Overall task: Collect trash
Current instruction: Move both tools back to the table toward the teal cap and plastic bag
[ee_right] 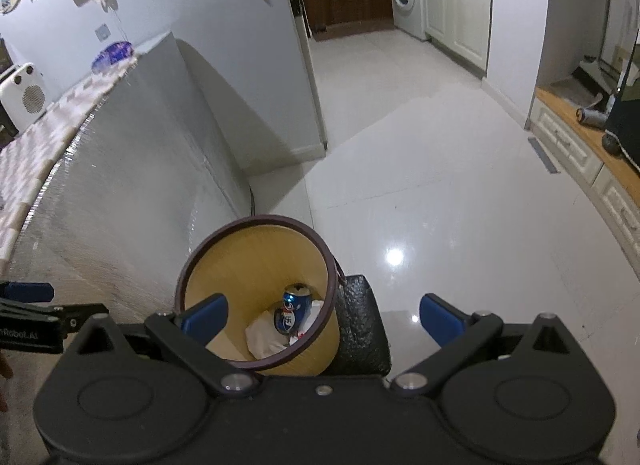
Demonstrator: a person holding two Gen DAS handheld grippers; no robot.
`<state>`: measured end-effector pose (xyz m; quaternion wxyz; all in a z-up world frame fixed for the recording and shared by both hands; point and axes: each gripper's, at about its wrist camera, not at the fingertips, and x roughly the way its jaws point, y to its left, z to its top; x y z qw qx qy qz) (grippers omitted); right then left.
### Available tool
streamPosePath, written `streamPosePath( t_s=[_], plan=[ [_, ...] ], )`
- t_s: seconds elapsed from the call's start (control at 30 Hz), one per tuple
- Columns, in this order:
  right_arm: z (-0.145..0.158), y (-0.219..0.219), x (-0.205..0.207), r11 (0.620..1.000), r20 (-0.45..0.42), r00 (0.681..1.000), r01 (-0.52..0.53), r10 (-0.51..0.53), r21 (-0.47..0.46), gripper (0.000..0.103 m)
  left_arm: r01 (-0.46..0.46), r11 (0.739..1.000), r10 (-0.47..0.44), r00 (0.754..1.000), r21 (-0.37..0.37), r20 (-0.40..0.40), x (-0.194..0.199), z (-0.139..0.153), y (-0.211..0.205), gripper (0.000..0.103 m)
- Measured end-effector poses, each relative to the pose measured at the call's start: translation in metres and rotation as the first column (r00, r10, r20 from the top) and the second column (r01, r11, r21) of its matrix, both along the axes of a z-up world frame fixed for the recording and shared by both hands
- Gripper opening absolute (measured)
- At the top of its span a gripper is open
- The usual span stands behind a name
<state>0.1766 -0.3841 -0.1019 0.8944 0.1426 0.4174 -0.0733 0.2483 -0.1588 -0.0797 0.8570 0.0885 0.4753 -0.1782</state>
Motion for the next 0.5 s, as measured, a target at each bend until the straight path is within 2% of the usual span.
streamPosePath(
  t_s=[0.3,0.5],
  plan=[
    [0.035,0.015,-0.046,0.999,0.097,0.995,-0.027,0.030,-0.022,0.103,0.029,0.997,-0.021,0.993,-0.065,0.118,-0.054,0.040,0.029,0.103],
    [0.060,0.029,-0.078,0.999,0.194,0.980,-0.033,0.040,-0.036,0.103,0.026,0.994,-0.003,0.976,-0.103,0.218,-0.089,0.065,0.055,0.103]
  ],
)
